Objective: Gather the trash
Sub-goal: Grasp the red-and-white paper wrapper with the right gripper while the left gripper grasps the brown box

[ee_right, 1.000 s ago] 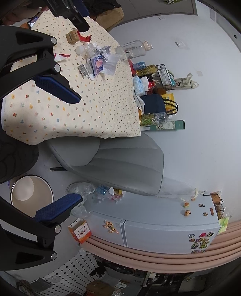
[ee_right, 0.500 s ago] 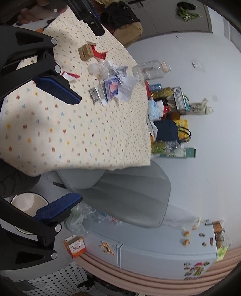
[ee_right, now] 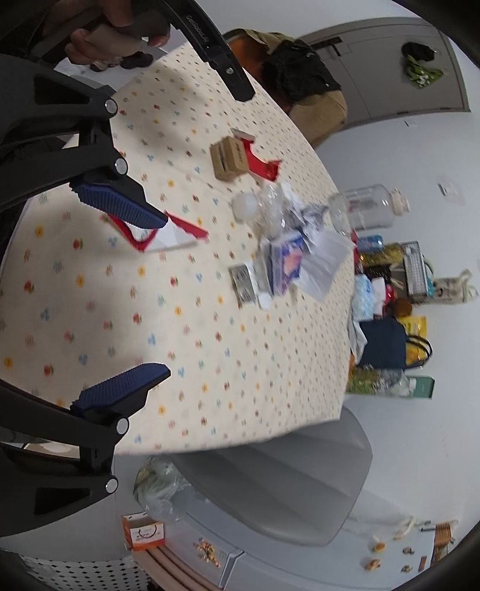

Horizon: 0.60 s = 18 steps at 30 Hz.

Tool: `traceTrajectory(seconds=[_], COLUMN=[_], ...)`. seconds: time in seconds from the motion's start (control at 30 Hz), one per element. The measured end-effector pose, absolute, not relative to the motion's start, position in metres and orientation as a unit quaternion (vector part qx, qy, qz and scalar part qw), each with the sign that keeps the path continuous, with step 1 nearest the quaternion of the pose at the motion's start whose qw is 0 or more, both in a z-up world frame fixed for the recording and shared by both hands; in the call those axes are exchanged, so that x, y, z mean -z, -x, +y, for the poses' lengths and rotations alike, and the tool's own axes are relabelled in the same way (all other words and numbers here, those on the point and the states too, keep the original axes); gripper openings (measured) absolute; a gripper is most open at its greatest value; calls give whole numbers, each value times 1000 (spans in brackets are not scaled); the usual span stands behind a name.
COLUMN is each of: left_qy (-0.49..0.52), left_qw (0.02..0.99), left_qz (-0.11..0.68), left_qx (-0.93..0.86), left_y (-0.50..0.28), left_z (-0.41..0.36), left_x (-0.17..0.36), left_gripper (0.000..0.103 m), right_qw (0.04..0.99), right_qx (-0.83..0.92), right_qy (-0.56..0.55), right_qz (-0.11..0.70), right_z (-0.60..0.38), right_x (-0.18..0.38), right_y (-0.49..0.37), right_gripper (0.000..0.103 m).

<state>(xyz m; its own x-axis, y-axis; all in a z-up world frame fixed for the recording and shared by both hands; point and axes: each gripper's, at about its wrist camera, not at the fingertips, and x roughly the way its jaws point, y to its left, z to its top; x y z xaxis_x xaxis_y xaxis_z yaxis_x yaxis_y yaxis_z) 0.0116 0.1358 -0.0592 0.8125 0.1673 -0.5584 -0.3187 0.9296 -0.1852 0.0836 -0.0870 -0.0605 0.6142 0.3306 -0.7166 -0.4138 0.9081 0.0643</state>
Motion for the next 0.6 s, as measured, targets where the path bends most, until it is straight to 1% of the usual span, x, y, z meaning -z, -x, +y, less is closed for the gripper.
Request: traceTrajectory(seconds=[0.07,0.13,0.17,0.2,0.23,0.27,0.3,0.33,0.4,0.6], left_qy=[137,140,142,143,142,142,144,146,147,141], left_qw=[941,938,936,935,933,931,929,928,927,921], left_qz=[283,292,297,302,309,315,321,324,329,352], left_qx=[-128,-124,-121,-120,-118,-115,-112,-109,-103,-89], left_y=[-12,-13,-14,-16,-18,-21,-23,-25,-30,-54], left_z=[139,141,142,142,142,142,142,142,140,124], left_x=[64,68,70,72,74,77,79,80,82,88], left_gripper=[94,90,86,80,77,73,72,72,72,72], right_qw=[890,879,874,866,861,861,864,862,860,859], right_qx=[-219,-235,-241,-245,-246,-244,-244,-252,-257,-260], right_qy=[61,69,71,79,84,95,109,107,102,75], right_qz=[395,408,416,428,436,436,427,426,429,436], right_z=[-77,-63,-58,-50,-47,-42,-38,-38,-40,-59], right_x=[66,75,80,88,93,98,98,97,96,92], right_y=[-85,-89,-92,-95,-97,-97,-95,-94,-97,-102], right_gripper=[71,70,68,64,57,57,53,44,33,32])
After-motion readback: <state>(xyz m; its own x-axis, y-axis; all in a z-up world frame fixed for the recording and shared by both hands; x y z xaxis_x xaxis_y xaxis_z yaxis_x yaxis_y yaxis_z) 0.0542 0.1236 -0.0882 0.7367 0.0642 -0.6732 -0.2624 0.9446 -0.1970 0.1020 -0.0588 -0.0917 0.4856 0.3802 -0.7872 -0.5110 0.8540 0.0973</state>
